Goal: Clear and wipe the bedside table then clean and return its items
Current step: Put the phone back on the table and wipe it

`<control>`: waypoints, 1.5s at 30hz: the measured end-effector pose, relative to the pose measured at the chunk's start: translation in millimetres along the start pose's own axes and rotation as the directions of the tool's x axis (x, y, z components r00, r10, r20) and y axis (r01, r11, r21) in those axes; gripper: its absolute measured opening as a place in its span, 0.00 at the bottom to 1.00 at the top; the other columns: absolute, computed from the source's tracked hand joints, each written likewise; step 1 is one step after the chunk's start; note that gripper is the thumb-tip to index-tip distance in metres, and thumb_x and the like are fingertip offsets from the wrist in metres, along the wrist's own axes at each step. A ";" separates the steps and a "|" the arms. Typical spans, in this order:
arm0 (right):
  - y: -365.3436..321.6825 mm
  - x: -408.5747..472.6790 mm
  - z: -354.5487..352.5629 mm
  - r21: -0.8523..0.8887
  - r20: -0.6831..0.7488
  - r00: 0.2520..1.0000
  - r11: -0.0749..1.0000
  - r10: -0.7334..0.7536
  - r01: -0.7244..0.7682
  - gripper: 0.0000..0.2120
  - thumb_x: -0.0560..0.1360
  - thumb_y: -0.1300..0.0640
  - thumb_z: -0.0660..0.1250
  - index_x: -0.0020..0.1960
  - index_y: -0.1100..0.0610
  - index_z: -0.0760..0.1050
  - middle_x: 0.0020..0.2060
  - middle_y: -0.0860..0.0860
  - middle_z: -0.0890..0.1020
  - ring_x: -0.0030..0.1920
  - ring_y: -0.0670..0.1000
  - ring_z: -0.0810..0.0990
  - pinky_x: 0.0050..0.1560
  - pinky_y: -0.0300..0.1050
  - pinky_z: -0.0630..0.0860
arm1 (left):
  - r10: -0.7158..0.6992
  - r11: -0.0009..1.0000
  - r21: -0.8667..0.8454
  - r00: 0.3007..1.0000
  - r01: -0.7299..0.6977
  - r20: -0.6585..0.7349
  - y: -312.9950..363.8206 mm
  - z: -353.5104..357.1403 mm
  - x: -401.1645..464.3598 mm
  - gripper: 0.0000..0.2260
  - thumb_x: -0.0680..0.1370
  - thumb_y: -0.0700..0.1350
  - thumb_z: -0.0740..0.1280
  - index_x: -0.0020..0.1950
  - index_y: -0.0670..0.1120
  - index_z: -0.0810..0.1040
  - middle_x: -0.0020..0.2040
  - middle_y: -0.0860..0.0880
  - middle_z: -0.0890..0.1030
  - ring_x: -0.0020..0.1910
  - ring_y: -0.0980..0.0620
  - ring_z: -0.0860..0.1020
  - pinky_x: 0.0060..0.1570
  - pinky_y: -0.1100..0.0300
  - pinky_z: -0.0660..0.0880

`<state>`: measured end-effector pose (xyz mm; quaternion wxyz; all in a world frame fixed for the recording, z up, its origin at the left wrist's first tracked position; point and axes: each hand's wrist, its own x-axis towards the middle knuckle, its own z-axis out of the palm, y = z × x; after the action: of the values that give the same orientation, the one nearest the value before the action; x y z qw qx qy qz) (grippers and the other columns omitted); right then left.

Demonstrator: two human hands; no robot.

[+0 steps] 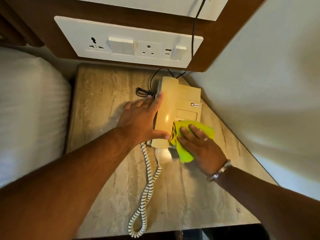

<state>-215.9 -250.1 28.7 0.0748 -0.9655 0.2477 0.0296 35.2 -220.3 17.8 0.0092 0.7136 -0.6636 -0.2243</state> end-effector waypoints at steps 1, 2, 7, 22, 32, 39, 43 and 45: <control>2.4 -1.7 -1.8 -0.024 0.021 0.998 0.998 -0.059 0.059 0.18 0.75 0.56 0.59 0.60 0.58 0.79 0.62 0.58 0.78 0.61 0.65 0.76 0.55 0.63 0.77 | -0.013 1.000 0.013 1.000 0.014 -0.009 0.6 0.2 0.3 0.61 0.59 0.83 0.58 0.79 0.56 0.33 0.82 0.43 0.54 0.80 0.43 0.57 0.76 0.41 0.56; 9.5 3.2 -4.8 -0.051 0.025 0.994 0.993 -0.105 0.106 0.17 0.75 0.56 0.61 0.60 0.58 0.79 0.62 0.57 0.78 0.61 0.65 0.76 0.54 0.62 0.77 | -0.023 1.000 0.019 1.000 0.023 -0.011 0.7 0.2 0.3 0.61 0.59 0.84 0.58 0.79 0.56 0.32 0.82 0.43 0.54 0.80 0.42 0.56 0.76 0.40 0.56; 67.0 94.6 -30.3 -0.036 0.013 0.969 0.969 0.246 -0.246 0.29 0.71 0.61 0.71 0.70 0.53 0.69 0.71 0.56 0.68 0.71 0.64 0.65 0.66 0.60 0.66 | 0.035 0.999 -0.018 0.995 -0.034 0.098 -10.6 -1.4 2.6 0.66 0.54 0.83 0.64 0.73 0.62 0.22 0.83 0.45 0.41 0.81 0.41 0.46 0.75 0.34 0.50; 32.6 19.3 -44.3 0.215 0.218 0.965 0.957 0.149 -0.196 0.31 0.66 0.69 0.72 0.68 0.55 0.72 0.70 0.58 0.68 0.71 0.62 0.64 0.64 0.61 0.70 | -0.053 0.996 -0.074 0.998 0.055 0.031 -8.3 9.2 -5.3 0.66 0.52 0.82 0.67 0.74 0.66 0.25 0.82 0.42 0.38 0.80 0.37 0.39 0.72 0.30 0.39; 15.5 168.6 -50.9 0.050 0.099 0.971 0.974 0.217 -0.223 0.27 0.73 0.68 0.60 0.70 0.54 0.68 0.74 0.55 0.64 0.73 0.57 0.61 0.68 0.53 0.66 | -0.173 0.983 -0.053 0.985 0.174 0.022 -6.0 30.5 -18.8 0.62 0.54 0.85 0.57 0.80 0.59 0.40 0.82 0.47 0.35 0.79 0.43 0.31 0.71 0.32 0.31; -2.9 102.0 -42.5 0.039 0.046 0.973 0.973 0.226 -0.228 0.33 0.69 0.70 0.67 0.71 0.54 0.67 0.74 0.54 0.63 0.73 0.59 0.63 0.60 0.57 0.74 | -0.196 0.981 -0.001 0.979 0.196 -0.052 -3.1 36.2 -30.1 0.53 0.56 0.87 0.45 0.77 0.64 0.61 0.83 0.47 0.44 0.80 0.43 0.37 0.68 0.34 0.26; -19.4 -7.5 -30.1 0.029 0.093 0.995 0.999 -0.023 0.020 0.28 0.56 0.69 0.80 0.55 0.59 0.82 0.58 0.59 0.81 0.56 0.64 0.80 0.36 0.54 0.82 | -0.242 0.970 -0.008 0.969 0.242 -0.055 0.4 40.5 -41.5 0.56 0.58 0.86 0.40 0.81 0.57 0.51 0.83 0.47 0.44 0.81 0.43 0.40 0.70 0.35 0.28; -10.8 -26.7 -31.0 0.024 0.142 0.990 1.000 -0.019 0.016 0.27 0.54 0.67 0.81 0.52 0.57 0.83 0.56 0.57 0.82 0.53 0.61 0.82 0.36 0.52 0.83 | -0.202 0.979 0.007 0.975 0.203 -0.098 0.7 40.1 -41.7 0.56 0.60 0.85 0.40 0.81 0.55 0.40 0.83 0.48 0.43 0.81 0.44 0.41 0.70 0.39 0.26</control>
<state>-233.4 -233.0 63.2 0.1035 -0.9622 0.2335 0.0949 20.5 -169.3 -5.2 0.0124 0.7876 -0.5880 -0.1838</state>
